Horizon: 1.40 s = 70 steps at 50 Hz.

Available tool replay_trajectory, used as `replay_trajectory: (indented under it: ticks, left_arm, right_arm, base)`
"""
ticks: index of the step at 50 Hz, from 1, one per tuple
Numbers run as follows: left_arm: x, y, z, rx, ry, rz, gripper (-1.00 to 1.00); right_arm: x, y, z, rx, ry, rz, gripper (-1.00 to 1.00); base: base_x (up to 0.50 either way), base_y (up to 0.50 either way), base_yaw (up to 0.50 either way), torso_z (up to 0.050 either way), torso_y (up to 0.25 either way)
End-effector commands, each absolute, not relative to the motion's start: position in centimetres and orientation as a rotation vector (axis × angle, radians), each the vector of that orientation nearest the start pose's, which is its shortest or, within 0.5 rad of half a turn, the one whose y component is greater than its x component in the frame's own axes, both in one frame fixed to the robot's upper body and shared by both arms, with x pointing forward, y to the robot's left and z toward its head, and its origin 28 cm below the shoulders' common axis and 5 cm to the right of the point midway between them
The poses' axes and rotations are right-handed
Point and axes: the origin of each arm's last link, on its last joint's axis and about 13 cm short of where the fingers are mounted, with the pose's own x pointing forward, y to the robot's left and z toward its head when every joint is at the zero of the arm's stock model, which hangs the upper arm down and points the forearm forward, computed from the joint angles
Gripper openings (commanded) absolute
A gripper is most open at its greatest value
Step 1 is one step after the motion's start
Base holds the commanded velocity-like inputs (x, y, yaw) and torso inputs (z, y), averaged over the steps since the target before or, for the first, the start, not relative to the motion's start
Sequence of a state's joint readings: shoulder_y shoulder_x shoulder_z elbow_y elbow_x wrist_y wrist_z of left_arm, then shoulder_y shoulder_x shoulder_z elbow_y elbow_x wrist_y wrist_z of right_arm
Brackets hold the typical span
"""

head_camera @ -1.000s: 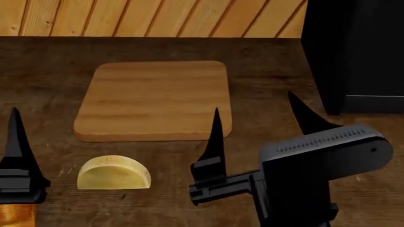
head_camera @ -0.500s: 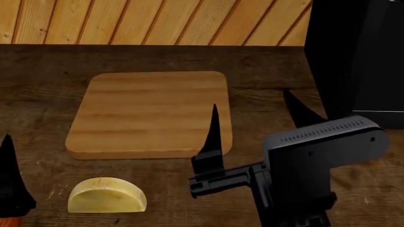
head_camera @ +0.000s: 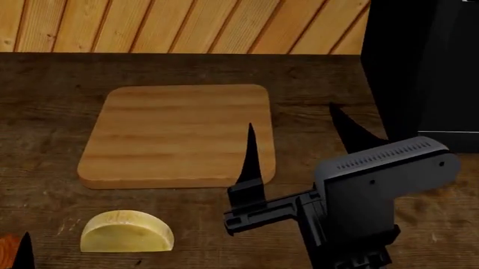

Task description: Place the bread and cheese on the cutting board.

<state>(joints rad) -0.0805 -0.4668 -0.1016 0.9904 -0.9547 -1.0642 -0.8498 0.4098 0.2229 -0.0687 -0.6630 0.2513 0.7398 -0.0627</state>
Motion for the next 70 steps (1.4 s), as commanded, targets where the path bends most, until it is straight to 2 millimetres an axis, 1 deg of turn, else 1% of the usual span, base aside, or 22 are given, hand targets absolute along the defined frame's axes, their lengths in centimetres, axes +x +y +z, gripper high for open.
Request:
replay_trajectory:
  ticks: [1, 19, 31, 33, 35, 41, 52, 53, 64, 68, 70]
  left_arm:
    - [14.4, 22.4, 15.1, 0.029, 0.183, 0.202, 1.0]
    - [15.1, 22.5, 13.7, 0.038, 0.229, 0.262, 1.0]
    - [16.0, 22.1, 12.5, 0.048, 0.271, 0.244, 1.0]
    - [16.1, 22.1, 12.9, 0.047, 0.278, 0.25, 1.0]
    - [16.3, 22.1, 12.7, 0.051, 0.282, 0.253, 1.0]
    - [16.4, 22.2, 12.0, 0.057, 0.305, 0.268, 1.0]
    - [16.6, 22.0, 11.4, 0.071, 0.326, 0.262, 1.0]
    - [16.6, 22.0, 11.4, 0.07, 0.33, 0.267, -1.0]
    - [16.5, 22.4, 12.2, 0.075, 0.264, 0.331, -1.0]
    - [16.6, 22.5, 13.0, 0.09, 0.216, 0.351, -1.0]
    - [17.0, 22.5, 14.0, 0.08, 0.192, 0.334, -1.0]
  right_arm:
    - [24.5, -11.1, 18.2, -0.063, -0.296, 0.264, 1.0]
    - [24.5, -11.0, 18.1, -0.059, -0.292, 0.284, 1.0]
    - [24.5, -10.9, 17.9, -0.06, -0.29, 0.293, 1.0]
    - [24.5, -10.9, 17.9, -0.059, -0.289, 0.293, 1.0]
    - [24.6, -10.9, 17.9, -0.059, -0.288, 0.294, 1.0]
    - [24.6, -10.8, 17.8, -0.059, -0.284, 0.297, 1.0]
    - [24.6, -10.8, 17.7, -0.059, -0.286, 0.3, 1.0]
    - [24.6, -10.8, 17.7, -0.059, -0.286, 0.3, 1.0]
    - [24.6, -10.8, 17.7, -0.058, -0.285, 0.301, 1.0]
    - [24.6, -10.8, 17.6, -0.057, -0.282, 0.301, 1.0]
    - [24.5, -10.8, 17.7, -0.058, -0.284, 0.3, 1.0]
  base:
    - [0.0, 0.0, 0.0, 0.0, 0.0]
    - [0.0, 0.0, 0.0, 0.0, 0.0]
    - [0.0, 0.0, 0.0, 0.0, 0.0]
    - [0.0, 0.0, 0.0, 0.0, 0.0]
    - [0.0, 0.0, 0.0, 0.0, 0.0]
    - [0.0, 0.0, 0.0, 0.0, 0.0]
    - [0.0, 0.0, 0.0, 0.0, 0.0]
    - [0.0, 0.0, 0.0, 0.0, 0.0]
    - [0.0, 0.0, 0.0, 0.0, 0.0]
    - [0.0, 0.0, 0.0, 0.0, 0.0]
    - [0.0, 0.0, 0.0, 0.0, 0.0]
